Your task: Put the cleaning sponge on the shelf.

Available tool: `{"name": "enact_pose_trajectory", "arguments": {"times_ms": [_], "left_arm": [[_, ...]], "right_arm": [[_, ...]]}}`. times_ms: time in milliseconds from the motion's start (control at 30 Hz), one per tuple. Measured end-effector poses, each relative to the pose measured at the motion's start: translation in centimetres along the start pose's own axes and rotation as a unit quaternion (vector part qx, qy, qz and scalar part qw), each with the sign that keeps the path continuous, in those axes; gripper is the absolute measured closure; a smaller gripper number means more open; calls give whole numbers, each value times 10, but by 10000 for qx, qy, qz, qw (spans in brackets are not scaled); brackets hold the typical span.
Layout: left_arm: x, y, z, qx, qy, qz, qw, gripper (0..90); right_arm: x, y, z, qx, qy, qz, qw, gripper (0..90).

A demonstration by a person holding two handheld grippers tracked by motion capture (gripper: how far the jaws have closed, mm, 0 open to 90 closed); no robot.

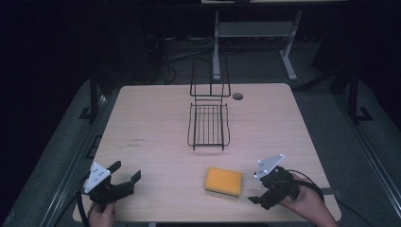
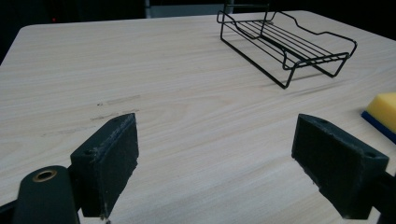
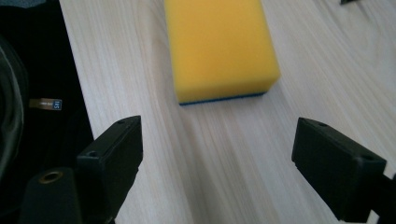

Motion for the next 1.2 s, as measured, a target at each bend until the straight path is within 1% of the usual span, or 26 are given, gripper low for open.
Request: {"name": "enact_pose_trajectory", "arguments": {"times_ms": [100,133,200,267,367,600,733,900,1033,1200], "left_arm": [[0,0,0,3,5,11,10000,140],[1,-1,0,-16,-21,13,10000,140],[1,-1,0,-40,-46,22,10000,141],[3,-1,0,-15,-68,15,10000,140],[2,-2,0,-25,-65,25,10000,141],[1,-1,0,-4,-15,29,10000,140],[1,-1,0,-36,-56,32,10000,140],[1,-1,0,-11,-11,50,10000,141],[2,-1,0,-9,-42,49,10000,140],[2,-1,0,-34,-40,62,10000,140]], "right_arm": [[-1,-1,-7,-8,64,-30,10000,161],[-1,0,-12,13,111,-24,9999,159],[-1,0,-14,26,133,-34,9999,158],[0,-2,-20,-8,162,-74,9998,158],[0,-3,-24,-20,169,-107,9998,158],[-5,-9,-38,-25,361,-188,9992,158],[-5,-13,-42,-46,416,-234,9988,158],[-4,-17,-47,-83,402,-306,9987,158],[-4,-20,-50,-131,467,-307,9984,158],[-4,-24,-54,-174,455,-352,9982,158]]}}
Point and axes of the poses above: each handheld gripper's, and its own axes: y roughly backward along the jaws, z roughly out of its underside, x roughly to its right, the point moved 3 cm from there along -y, roughly forward along the jaws
